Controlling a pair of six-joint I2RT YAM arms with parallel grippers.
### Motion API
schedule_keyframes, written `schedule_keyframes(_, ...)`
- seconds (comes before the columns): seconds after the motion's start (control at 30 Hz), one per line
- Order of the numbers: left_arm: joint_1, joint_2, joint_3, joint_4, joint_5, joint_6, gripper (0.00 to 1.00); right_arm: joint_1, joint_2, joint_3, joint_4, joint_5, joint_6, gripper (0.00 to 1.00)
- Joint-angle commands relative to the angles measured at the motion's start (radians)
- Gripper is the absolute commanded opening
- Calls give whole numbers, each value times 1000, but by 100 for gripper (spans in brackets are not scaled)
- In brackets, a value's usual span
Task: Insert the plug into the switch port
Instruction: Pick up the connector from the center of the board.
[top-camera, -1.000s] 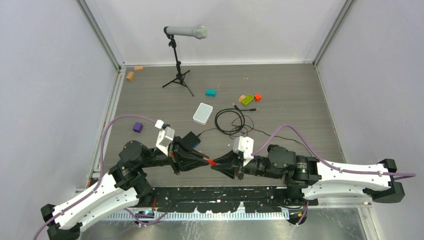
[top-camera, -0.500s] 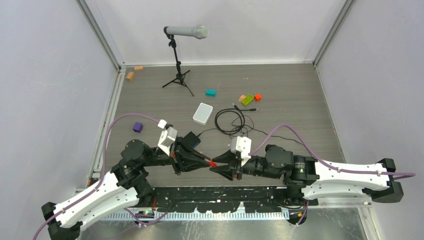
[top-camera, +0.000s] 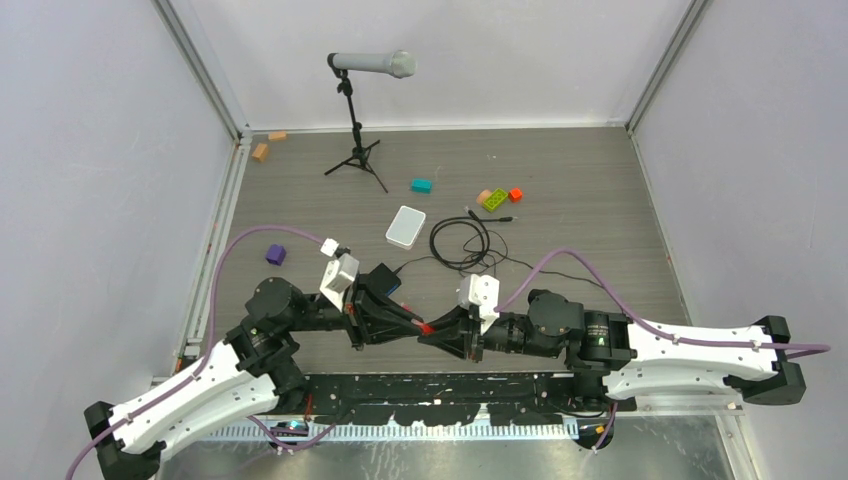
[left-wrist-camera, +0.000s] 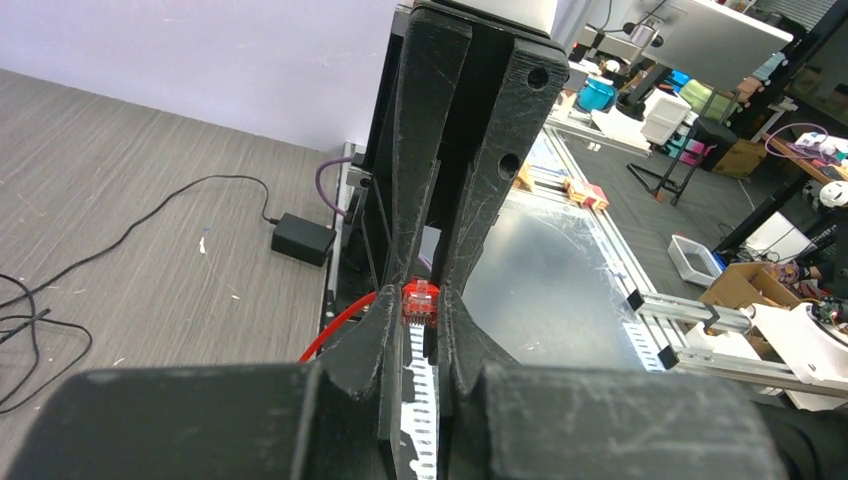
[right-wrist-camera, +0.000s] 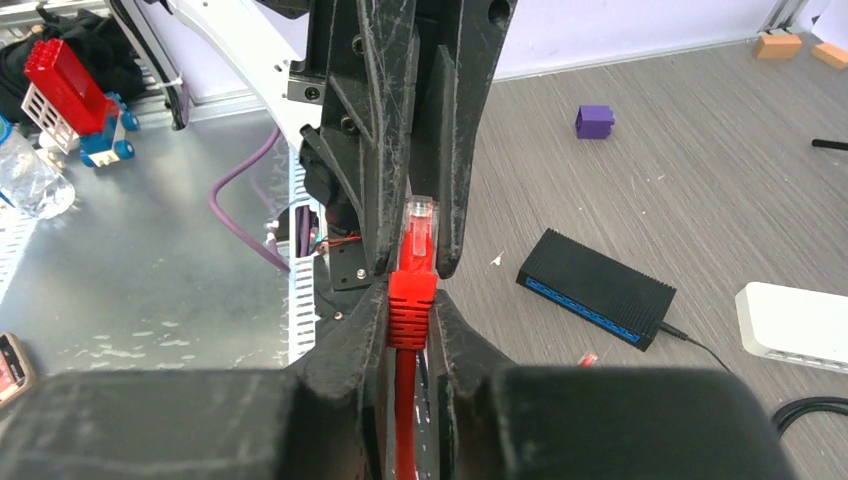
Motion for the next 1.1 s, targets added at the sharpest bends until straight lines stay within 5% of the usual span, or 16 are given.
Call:
schedule_keyframes(0.0, -2, -18, 8, 56, 21, 7, 0, 1, -16, 47, 35, -7, -4, 5)
schedule_keyframes(0.07, -2, -28, 6, 42, 5, 13, 13, 1, -17, 48, 26, 7, -3, 2)
schedule_keyframes(0.13, -2, -44, -1, 20, -43, 18, 47, 1, -11, 53, 5, 58, -1, 1)
schedule_keyframes(0.2, -2, -64, -5, -30, -114, 27, 69, 1, 5, 79, -91, 146, -23, 0)
schedule_keyframes(0.3, 0, -84, 14, -182, -297, 41, 82, 1, 35, 119, -210, 291, -67, 0)
schedule_keyframes(0.47, 23, -30, 52, -370, -528, 38, 81, 0, 122, 190, -384, 462, -124, 0)
schedule_keyframes(0.7, 50, -47, 4, -130, -231, 80, 80, 1, 119, 151, -281, 253, -76, 0)
schedule_keyframes(1.07, 49, -118, -61, 58, 20, 63, 73, 0, -6, 95, -98, -15, -13, 1)
